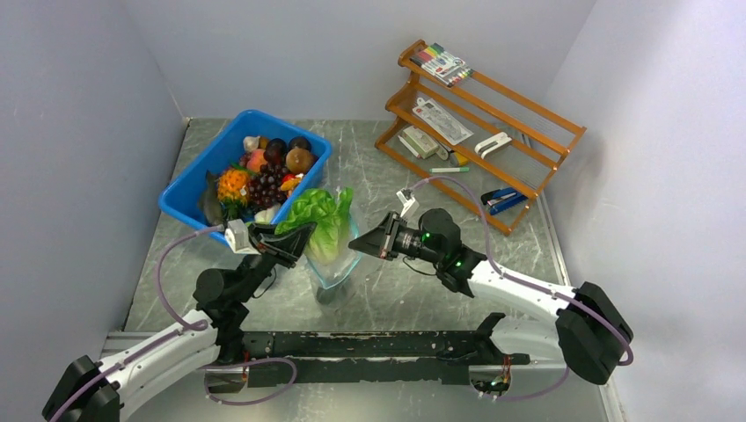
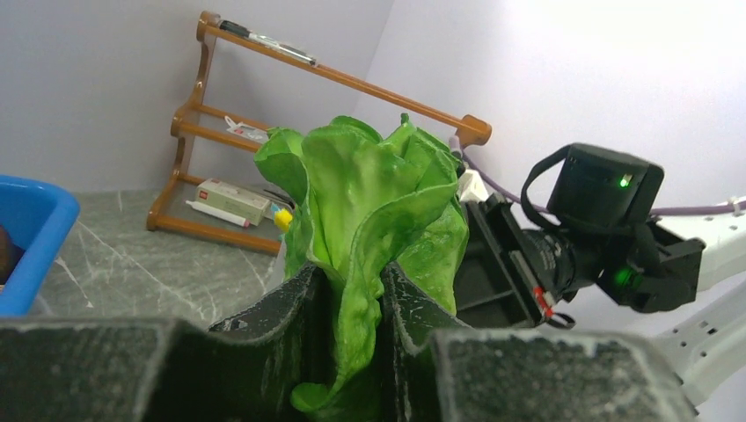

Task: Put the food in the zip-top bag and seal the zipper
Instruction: Place the fake vegetable in the zipper food storage bag.

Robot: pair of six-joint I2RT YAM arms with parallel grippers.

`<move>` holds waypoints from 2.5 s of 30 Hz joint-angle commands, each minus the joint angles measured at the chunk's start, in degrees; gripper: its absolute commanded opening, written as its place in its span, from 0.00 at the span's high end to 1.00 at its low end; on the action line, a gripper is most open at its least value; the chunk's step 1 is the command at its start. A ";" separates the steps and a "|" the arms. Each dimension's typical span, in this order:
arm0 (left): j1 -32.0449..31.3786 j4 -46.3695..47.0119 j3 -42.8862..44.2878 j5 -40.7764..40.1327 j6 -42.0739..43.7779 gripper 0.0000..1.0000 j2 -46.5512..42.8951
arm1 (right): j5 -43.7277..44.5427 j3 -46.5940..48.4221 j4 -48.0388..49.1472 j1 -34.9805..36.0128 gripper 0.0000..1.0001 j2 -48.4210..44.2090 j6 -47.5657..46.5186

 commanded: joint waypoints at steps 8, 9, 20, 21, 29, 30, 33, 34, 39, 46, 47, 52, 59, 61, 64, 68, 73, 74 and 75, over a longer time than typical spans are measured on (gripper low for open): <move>-0.61 6.20 -1.01 7.57 7.99 0.89 2.34 | -4.14 2.39 7.42 -2.18 1.00 0.50 5.47; -0.67 6.06 -1.02 7.96 8.22 0.89 2.25 | -4.61 2.67 8.22 -2.20 1.00 0.82 6.01; -1.90 3.80 -2.27 7.65 9.11 0.90 0.09 | -7.79 5.88 16.58 -2.57 1.00 5.27 10.31; -1.88 6.21 -2.78 7.58 7.30 0.90 0.17 | -8.10 6.05 17.59 -2.60 1.00 5.78 10.66; -2.32 26.95 -8.20 4.01 -0.84 0.90 2.17 | -8.62 6.96 30.64 -2.48 1.00 11.11 18.81; -2.35 32.14 -9.90 3.23 -0.49 0.90 2.88 | -8.97 6.83 33.37 -2.56 1.00 12.10 20.95; -2.29 34.00 -11.64 3.97 2.78 0.90 3.79 | -10.14 6.52 42.49 -2.54 1.00 15.36 27.53; -2.30 32.85 -11.74 4.86 3.68 0.90 3.60 | -10.20 6.52 44.35 -2.42 1.00 16.03 28.92; -2.33 20.40 -8.86 8.74 12.55 0.91 1.19 | -9.95 5.52 44.82 -2.29 1.00 14.81 30.55; -2.35 11.93 -8.04 10.87 13.27 0.79 -1.40 | -9.24 3.88 44.77 -2.39 1.00 13.11 30.89; -2.31 10.12 -7.13 12.27 13.53 0.74 -1.44 | -9.24 3.86 45.41 -2.39 1.00 13.33 31.21; -2.38 1.43 -1.97 17.75 11.20 0.41 -2.81 | -9.95 4.48 48.49 -2.39 1.00 14.76 33.01; -2.29 -18.44 6.07 19.40 7.97 0.03 -11.13 | -11.27 4.11 50.11 -3.62 1.00 14.71 33.78; -2.35 -22.90 7.84 19.49 8.39 0.08 -13.28 | -11.72 3.76 52.38 -3.94 1.00 15.34 34.95; -2.37 -28.57 10.14 19.05 9.13 0.18 -14.77 | -12.60 3.89 53.82 -4.28 1.00 15.79 35.55; -2.35 -36.29 13.89 20.35 11.31 0.63 -13.34 | -15.78 5.51 52.15 -4.25 1.00 16.02 34.13; -2.34 -30.13 13.61 21.79 4.30 0.93 -13.66 | -20.15 5.49 38.44 -4.25 1.00 12.13 27.13; -2.30 -27.25 12.85 21.94 2.35 0.93 -13.74 | -20.07 5.11 37.27 -4.29 1.00 11.29 26.32; -2.37 -25.85 12.42 22.08 1.05 0.93 -13.86 | -20.21 5.12 37.19 -4.22 1.00 10.82 26.08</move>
